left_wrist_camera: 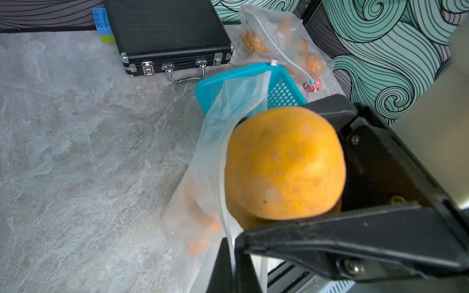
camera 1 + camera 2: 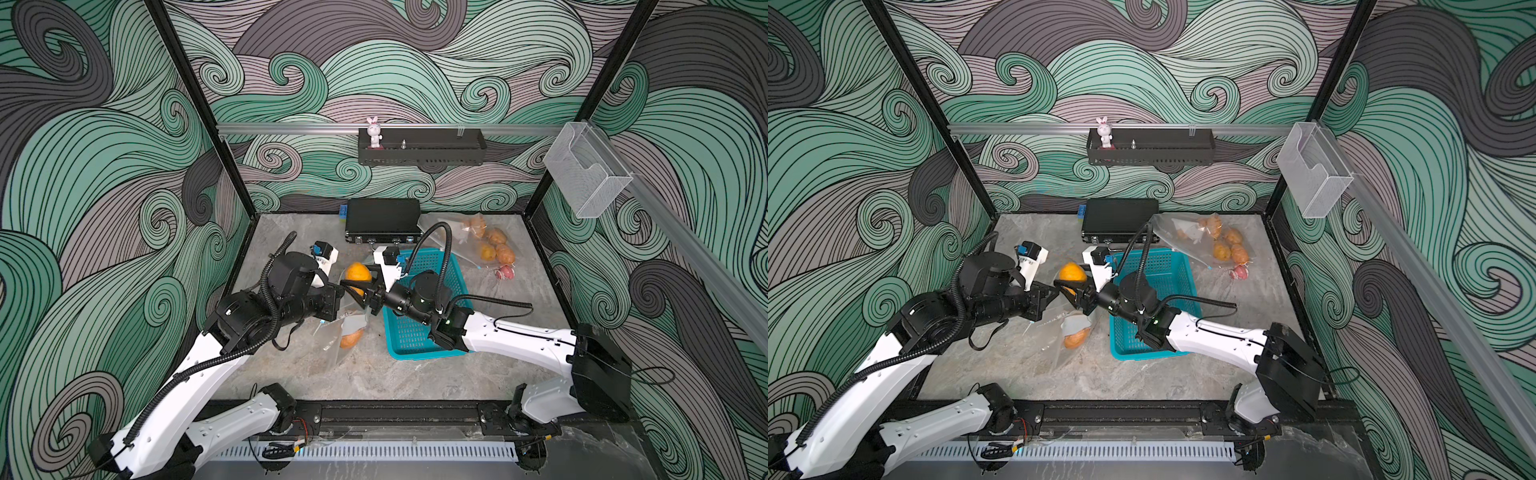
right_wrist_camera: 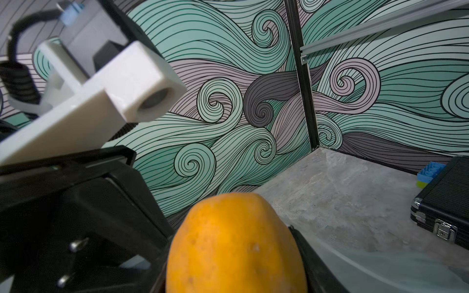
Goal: Put the potatoes into a zipper bag and zip it
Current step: Place the potato into the zipper food storage bag.
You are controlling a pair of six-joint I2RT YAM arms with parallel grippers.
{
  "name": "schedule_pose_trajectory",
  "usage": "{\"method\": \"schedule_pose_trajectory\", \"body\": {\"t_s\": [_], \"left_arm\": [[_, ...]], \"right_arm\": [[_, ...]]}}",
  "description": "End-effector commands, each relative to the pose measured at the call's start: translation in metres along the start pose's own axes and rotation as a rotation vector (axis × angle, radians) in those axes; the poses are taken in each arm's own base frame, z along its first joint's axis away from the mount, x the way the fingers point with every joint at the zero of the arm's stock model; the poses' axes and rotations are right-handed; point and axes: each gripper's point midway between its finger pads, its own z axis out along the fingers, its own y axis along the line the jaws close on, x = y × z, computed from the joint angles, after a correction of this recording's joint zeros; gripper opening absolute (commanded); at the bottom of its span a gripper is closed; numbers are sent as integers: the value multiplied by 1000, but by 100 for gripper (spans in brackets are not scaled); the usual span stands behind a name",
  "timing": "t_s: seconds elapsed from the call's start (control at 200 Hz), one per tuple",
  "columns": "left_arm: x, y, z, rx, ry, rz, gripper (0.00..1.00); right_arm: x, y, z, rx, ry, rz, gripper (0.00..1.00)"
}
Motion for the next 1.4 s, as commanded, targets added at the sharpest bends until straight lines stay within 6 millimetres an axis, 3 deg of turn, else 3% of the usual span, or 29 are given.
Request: {"method": "schedule_pose_trajectory", "body": {"t_s": [0.0, 0.205, 0.545, 0.971, 1.196, 1.396], "left_arm": [[-9, 1, -9, -8, -30, -19, 0], [-9, 0, -8, -4, -29, -23, 0], [-8, -5, -5, 24, -13, -34, 0], [-15, -7, -5, 32, -38, -61, 0], [-16, -6, -8, 29, -48, -73, 0], [-16, -4, -8, 20, -47, -70, 0]], "right_arm": [[-7, 4, -2, 6, -13, -38, 55], [-1, -4, 2, 51, 8, -57, 55], [-64, -3, 15, 104, -165, -22, 57], [-23, -8, 28, 107, -130, -35, 58], [-19, -6, 27, 103, -158, -71, 63], [-20, -3, 21, 90, -149, -75, 76]]}}
